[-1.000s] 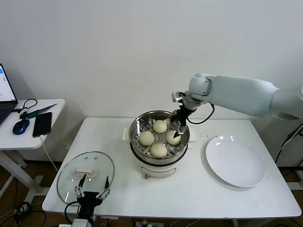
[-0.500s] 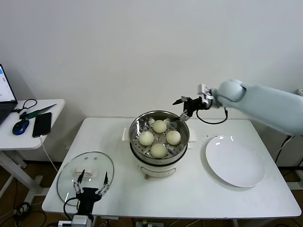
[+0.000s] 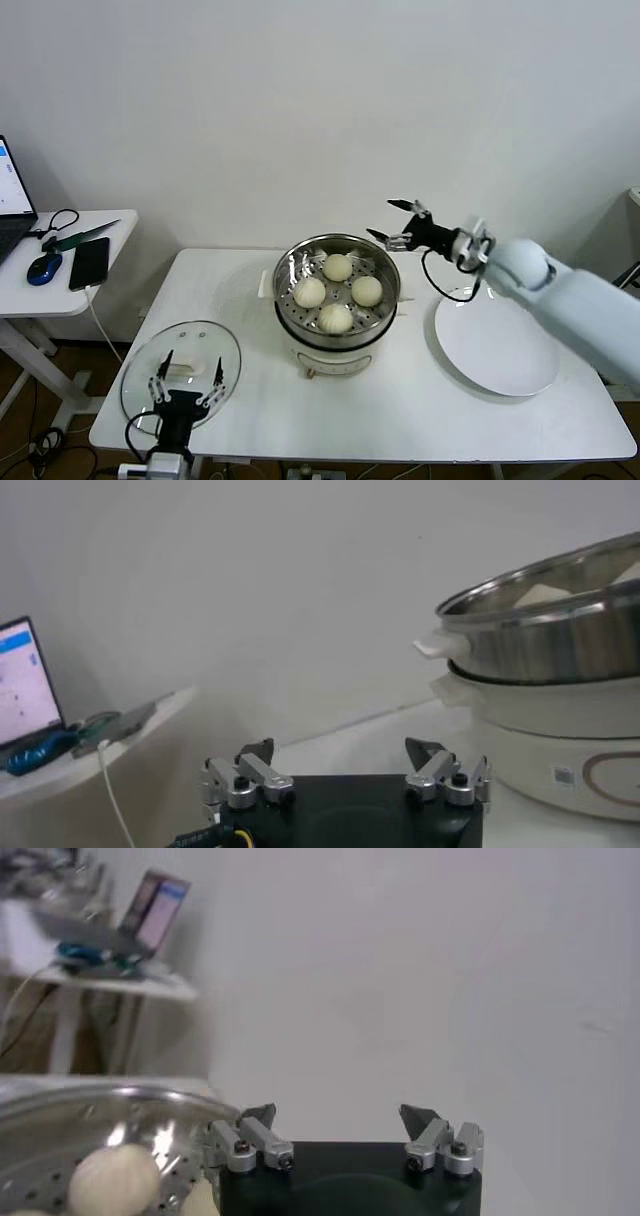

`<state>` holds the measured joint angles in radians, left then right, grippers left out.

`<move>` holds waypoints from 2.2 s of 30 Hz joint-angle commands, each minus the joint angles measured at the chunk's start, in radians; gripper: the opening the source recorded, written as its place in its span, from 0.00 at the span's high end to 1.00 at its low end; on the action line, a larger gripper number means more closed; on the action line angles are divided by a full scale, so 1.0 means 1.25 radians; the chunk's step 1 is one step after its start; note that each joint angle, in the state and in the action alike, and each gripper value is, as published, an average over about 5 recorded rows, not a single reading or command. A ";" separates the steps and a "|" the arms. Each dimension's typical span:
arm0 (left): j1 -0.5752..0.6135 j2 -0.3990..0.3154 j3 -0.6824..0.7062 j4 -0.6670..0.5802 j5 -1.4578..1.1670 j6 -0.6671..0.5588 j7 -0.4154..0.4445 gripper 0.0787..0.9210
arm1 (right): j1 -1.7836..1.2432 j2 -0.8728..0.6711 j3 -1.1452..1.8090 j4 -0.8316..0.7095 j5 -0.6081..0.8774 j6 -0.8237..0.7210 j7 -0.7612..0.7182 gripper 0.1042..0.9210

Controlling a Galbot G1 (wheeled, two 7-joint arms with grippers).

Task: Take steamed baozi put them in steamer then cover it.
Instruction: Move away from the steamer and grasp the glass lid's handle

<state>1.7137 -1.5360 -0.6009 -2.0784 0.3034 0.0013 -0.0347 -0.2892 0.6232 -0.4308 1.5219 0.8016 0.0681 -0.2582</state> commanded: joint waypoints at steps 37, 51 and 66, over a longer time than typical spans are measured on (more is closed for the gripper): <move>-0.195 0.041 -0.152 0.348 1.128 -0.117 -0.118 0.12 | -0.791 0.183 0.788 0.070 -0.170 0.019 -0.001 0.12; -0.257 0.059 -0.147 0.401 1.091 -0.106 -0.145 0.12 | -0.791 0.193 0.784 0.064 -0.197 0.028 -0.008 0.12; -0.293 0.071 -0.131 0.446 1.049 -0.116 -0.170 0.12 | -0.796 0.215 0.780 0.058 -0.242 0.044 -0.025 0.12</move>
<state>1.3749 -1.4508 -0.7669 -1.5604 1.6322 -0.1354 -0.2321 -1.2806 0.8856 0.5444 1.5967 0.5234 0.1192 -0.2845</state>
